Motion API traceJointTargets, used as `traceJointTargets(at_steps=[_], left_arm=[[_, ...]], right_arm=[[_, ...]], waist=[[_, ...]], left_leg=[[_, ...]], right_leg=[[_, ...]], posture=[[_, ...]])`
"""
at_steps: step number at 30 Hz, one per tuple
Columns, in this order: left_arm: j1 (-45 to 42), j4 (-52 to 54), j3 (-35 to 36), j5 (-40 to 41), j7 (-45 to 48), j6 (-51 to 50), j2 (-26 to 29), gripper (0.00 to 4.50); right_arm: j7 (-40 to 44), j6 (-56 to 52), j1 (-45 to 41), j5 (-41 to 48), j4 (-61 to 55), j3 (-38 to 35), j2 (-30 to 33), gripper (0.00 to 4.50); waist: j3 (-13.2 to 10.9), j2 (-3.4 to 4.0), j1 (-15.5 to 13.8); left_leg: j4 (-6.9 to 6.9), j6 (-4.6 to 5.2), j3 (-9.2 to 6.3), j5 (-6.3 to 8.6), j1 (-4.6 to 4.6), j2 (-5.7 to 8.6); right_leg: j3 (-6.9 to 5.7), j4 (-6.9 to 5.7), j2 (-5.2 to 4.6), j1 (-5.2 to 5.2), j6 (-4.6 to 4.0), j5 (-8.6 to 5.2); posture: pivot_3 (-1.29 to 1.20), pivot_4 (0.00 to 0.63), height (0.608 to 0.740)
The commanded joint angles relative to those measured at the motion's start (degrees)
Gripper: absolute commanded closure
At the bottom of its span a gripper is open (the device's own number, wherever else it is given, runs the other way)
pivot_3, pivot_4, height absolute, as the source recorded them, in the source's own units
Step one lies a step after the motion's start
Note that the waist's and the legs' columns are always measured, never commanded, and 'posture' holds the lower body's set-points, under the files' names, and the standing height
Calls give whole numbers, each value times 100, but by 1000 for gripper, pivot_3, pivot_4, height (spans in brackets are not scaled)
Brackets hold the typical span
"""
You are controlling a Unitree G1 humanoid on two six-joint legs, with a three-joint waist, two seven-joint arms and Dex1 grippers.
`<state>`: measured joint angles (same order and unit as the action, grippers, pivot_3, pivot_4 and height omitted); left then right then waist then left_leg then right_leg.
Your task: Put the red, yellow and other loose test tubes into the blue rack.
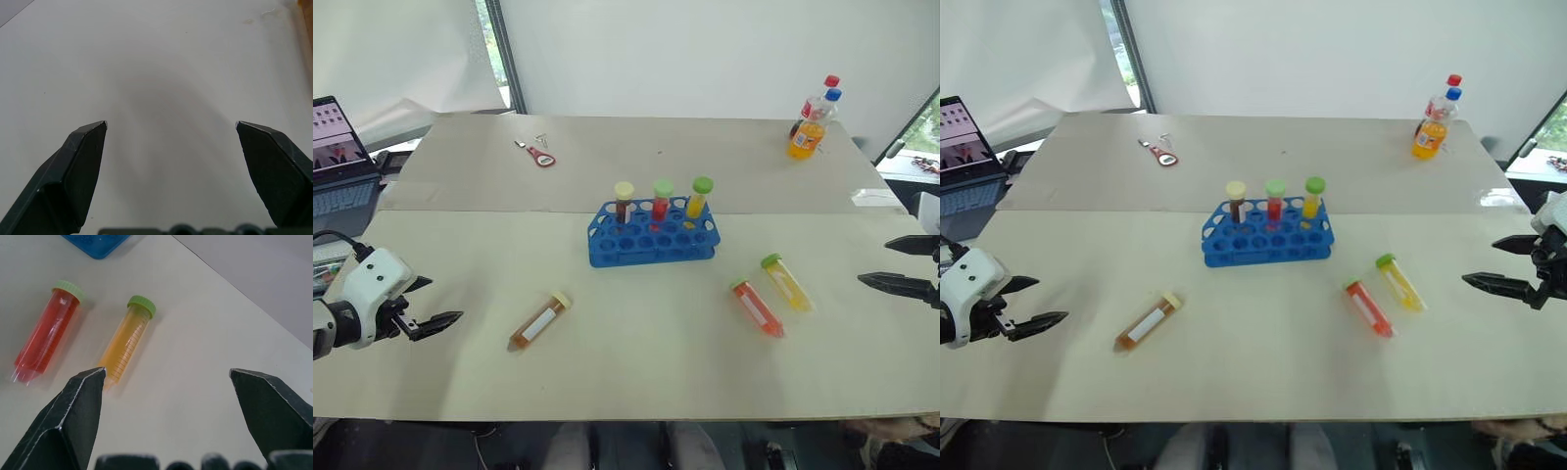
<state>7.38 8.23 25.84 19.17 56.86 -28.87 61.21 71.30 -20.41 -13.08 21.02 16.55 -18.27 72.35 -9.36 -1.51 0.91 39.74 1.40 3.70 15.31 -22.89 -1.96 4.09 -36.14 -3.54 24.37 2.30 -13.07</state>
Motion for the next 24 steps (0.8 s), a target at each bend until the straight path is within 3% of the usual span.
traceJointTargets(at_steps=[1, 8, 14, 18, 24], left_arm=[[-37, 163, 324, 131, -13, -34, -36, 0], [-407, 160, 579, 375, -33, 284, -275, 0], [-1449, 1620, -638, 873, 242, 58, -192, 0], [-2504, 2242, -1452, 1393, 266, -293, -413, 0], [-3001, 2625, -2030, 1796, 675, -480, -394, 0]], right_arm=[[47, 115, -221, -22, 99, -16, -16, 24], [32, 232, -657, -77, 380, 125, -187, 24], [-261, -222, -1658, -160, 210, 700, -581, 24], [-359, -1146, -2368, -569, 152, 1525, -746, 24], [-308, -2715, -3380, -1554, 517, 3048, -884, 24]], waist=[[0, 0, -6], [-1, 1, -27], [-1, 1, -17], [0, 4, -19], [0, 9, 5]], left_leg=[[0, 0, 0, 0, 0, 0], [1, 0, 1, 0, -1, 2], [11, -1, 1, 0, 2, 3], [10, -1, -2, -1, -7, 6], [8, 0, -4, 0, -33, 7]], right_leg=[[0, 0, 0, 0, 0, 0], [0, -2, 0, 0, -1, 0], [1, 0, -1, -10, 2, 4], [2, -3, 5, -2, 2, 6], [3, 0, 10, 26, 1, 6]], posture=[[0, 150, 733], [0, 150, 733], [0, 150, 733], [0, 150, 733], [0, 150, 733]])
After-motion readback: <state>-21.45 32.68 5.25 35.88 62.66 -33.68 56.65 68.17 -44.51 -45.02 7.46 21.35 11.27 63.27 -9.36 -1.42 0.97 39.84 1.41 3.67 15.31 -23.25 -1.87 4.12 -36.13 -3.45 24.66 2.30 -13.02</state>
